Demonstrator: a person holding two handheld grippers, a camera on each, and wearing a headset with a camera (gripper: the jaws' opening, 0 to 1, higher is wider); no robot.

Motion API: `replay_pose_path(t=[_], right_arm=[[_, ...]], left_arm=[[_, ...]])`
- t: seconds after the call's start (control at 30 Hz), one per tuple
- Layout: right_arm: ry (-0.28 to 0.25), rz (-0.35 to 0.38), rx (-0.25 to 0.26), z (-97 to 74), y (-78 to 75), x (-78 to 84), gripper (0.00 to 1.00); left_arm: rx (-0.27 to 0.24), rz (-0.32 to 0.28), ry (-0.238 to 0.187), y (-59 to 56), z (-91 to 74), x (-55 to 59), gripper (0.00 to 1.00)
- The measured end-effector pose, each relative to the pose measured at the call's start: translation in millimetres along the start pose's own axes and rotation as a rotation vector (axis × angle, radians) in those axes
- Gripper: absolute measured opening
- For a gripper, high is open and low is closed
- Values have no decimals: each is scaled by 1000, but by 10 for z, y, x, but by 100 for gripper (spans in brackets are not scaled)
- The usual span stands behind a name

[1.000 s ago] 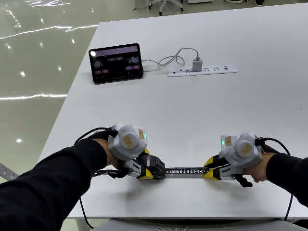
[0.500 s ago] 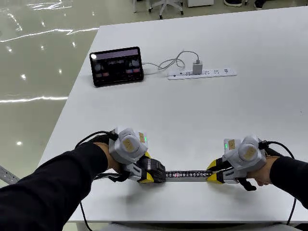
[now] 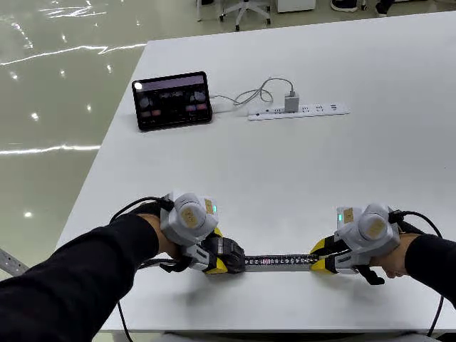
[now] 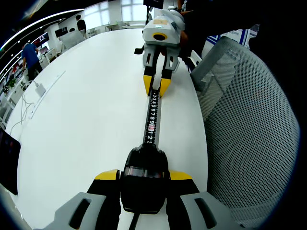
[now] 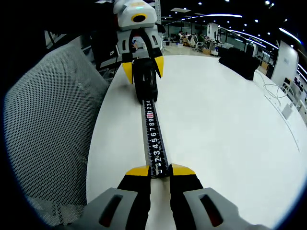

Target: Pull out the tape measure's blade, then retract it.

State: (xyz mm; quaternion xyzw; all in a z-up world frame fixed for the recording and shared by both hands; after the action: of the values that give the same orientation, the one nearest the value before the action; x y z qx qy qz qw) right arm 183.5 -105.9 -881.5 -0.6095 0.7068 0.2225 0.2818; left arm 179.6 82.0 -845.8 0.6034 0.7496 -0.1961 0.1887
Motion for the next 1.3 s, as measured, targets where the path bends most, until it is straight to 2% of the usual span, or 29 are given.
replay_pose_path(t=[1.3], right_arm=[[14,10,11,-112,-14,122,9]], left_arm=[[4,-11,1,-6,12,-4,32]])
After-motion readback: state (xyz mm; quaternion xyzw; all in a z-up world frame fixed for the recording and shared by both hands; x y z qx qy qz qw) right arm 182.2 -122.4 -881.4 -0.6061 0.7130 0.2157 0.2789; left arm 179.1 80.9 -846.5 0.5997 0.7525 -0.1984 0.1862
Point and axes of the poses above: the centre of the closed fingertips' face, and the gripper's own axes: z roughly forward along the fingers, y roughly to its left, x roughly out of its underside, the point moved 3 cm from there along -z, roughly backward along the fingers, and after that the axes turned 5 degrees about x, right-handed, at the moved point
